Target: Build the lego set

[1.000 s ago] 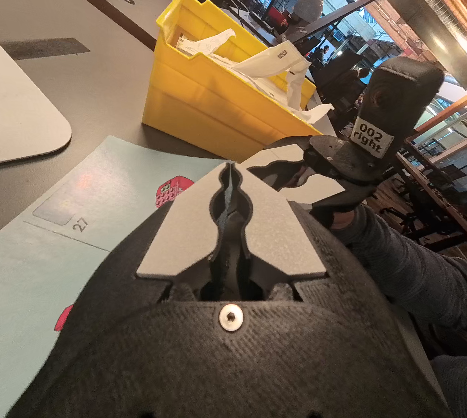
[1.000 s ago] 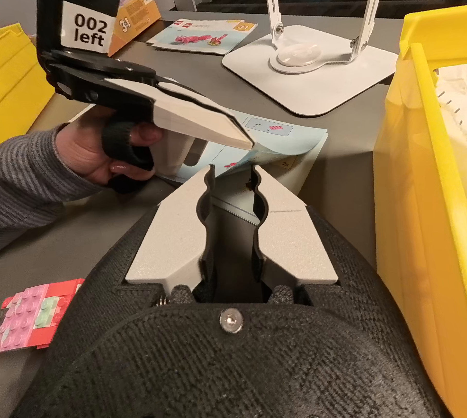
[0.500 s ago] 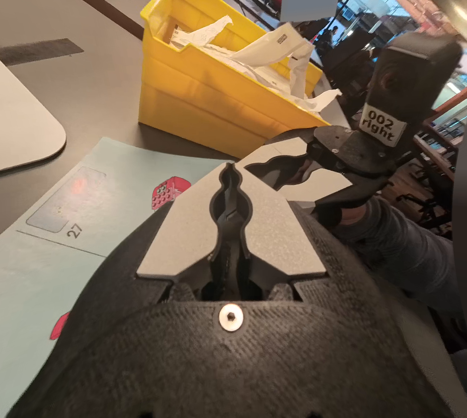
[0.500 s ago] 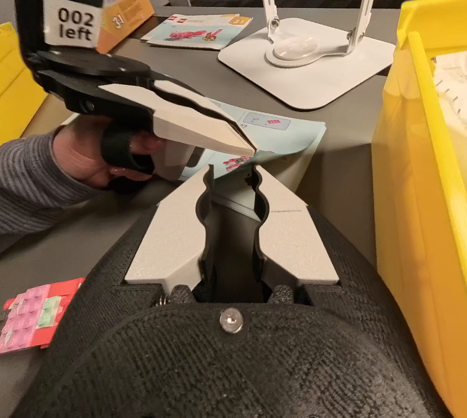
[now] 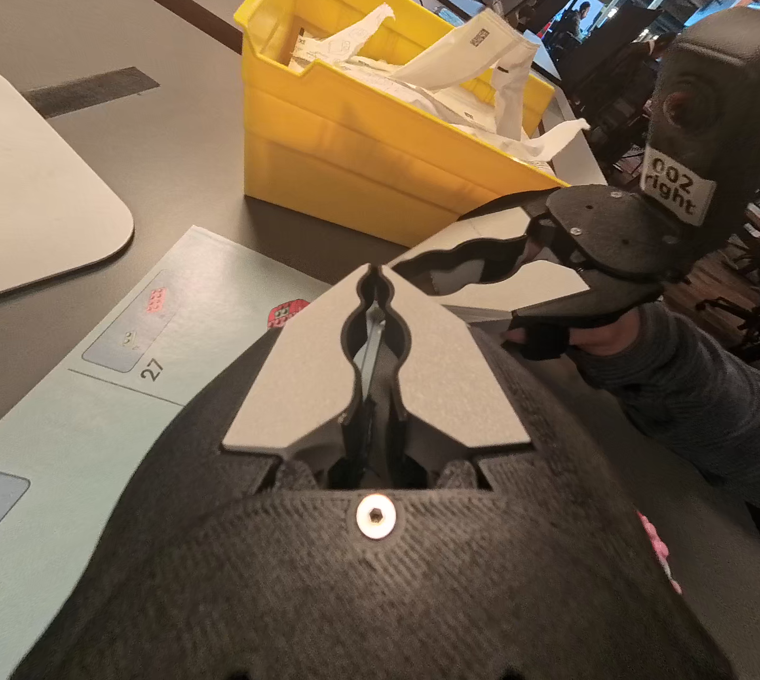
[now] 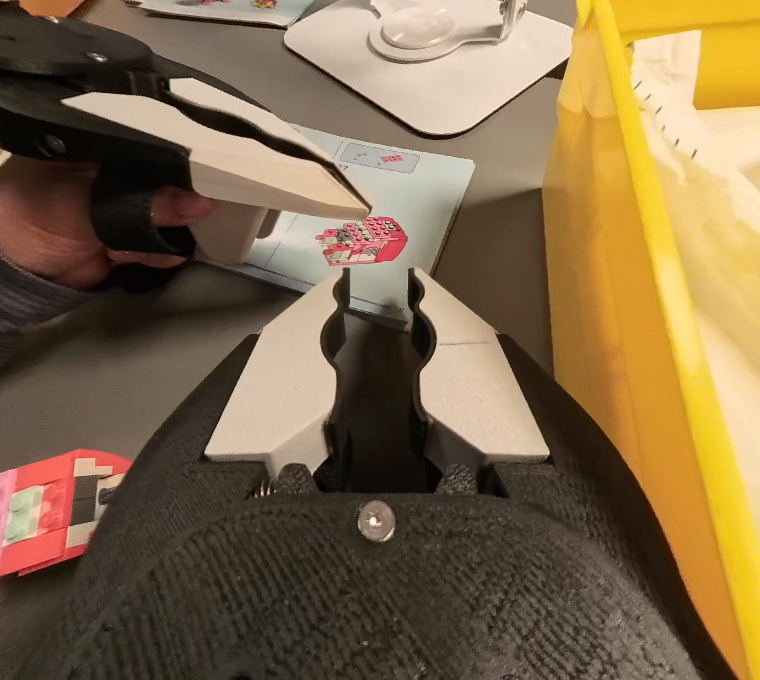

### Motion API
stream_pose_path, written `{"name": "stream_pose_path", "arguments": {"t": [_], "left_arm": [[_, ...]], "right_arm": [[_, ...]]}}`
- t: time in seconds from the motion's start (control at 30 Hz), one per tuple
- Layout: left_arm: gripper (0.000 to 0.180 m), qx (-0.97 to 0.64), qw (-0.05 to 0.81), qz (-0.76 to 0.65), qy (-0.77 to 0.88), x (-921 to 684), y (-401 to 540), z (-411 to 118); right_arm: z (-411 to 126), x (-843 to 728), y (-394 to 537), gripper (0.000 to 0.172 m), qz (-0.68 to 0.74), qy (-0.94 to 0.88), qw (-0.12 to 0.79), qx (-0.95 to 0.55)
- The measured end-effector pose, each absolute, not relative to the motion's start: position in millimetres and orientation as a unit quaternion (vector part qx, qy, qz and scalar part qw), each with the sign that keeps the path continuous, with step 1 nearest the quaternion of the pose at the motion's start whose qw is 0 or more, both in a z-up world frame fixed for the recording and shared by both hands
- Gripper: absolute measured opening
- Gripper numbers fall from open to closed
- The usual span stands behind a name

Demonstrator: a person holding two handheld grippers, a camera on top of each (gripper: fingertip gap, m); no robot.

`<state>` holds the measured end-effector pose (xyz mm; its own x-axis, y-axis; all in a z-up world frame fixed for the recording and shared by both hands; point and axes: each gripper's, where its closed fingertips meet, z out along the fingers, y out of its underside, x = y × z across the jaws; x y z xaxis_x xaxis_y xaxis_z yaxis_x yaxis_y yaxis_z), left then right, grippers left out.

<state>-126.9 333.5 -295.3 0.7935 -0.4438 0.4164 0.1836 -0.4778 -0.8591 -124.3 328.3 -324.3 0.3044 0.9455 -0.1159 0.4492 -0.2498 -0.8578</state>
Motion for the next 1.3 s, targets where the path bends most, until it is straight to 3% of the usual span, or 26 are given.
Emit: {"name": "stream_pose_path", "arguments": {"t": [0.07,0.17,0.37,0.57,0.9,1.07,1.3], "left_arm": [[0.0,-0.8,0.503,-0.317,0.083,-124,333,-295],[0.021,-0.809,0.489,-0.313,0.086,-122,334,-301],[0.02,-0.835,0.474,-0.251,0.125,-124,332,-313],[0.033,-0.862,0.422,-0.191,0.206,-112,323,-336],[0.01,-0.878,0.404,-0.147,0.211,-115,326,-346],[0.03,-0.874,0.411,-0.146,0.214,-115,326,-344],[0.012,-0.879,0.402,-0.128,0.22,-115,327,-349]], "right_arm": [[-328,-123,328,0.027,0.321,-0.501,0.369,-0.714],[-332,-121,326,0.031,0.309,-0.514,0.36,-0.715],[-316,-117,341,0.025,0.314,-0.477,0.414,-0.709],[-300,-109,361,0.013,0.31,-0.416,0.482,-0.706],[-291,-109,362,0.012,0.32,-0.401,0.503,-0.695],[-292,-109,363,0.012,0.32,-0.401,0.5,-0.697],[-293,-110,362,0.012,0.32,-0.403,0.498,-0.698]]}}
